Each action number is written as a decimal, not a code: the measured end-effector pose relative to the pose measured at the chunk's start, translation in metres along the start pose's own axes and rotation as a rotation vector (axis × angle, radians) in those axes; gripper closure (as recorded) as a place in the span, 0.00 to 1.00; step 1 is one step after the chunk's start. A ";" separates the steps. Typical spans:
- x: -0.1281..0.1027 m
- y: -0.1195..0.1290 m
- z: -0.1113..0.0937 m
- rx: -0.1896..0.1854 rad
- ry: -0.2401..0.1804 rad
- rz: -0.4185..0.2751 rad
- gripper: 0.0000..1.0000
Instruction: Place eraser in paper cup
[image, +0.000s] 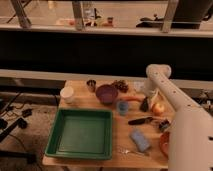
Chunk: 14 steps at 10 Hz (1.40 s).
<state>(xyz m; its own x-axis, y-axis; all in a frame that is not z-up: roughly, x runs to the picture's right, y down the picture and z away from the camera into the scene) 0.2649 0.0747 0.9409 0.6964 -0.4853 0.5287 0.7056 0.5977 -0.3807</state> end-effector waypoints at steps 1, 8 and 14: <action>0.004 0.001 0.002 -0.003 0.002 0.001 0.20; 0.017 0.010 0.008 -0.007 0.000 0.006 0.20; 0.013 0.010 0.013 -0.003 -0.016 -0.014 0.64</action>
<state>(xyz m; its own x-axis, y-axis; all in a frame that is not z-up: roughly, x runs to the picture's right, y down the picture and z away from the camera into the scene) 0.2794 0.0821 0.9541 0.6841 -0.4836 0.5460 0.7157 0.5891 -0.3751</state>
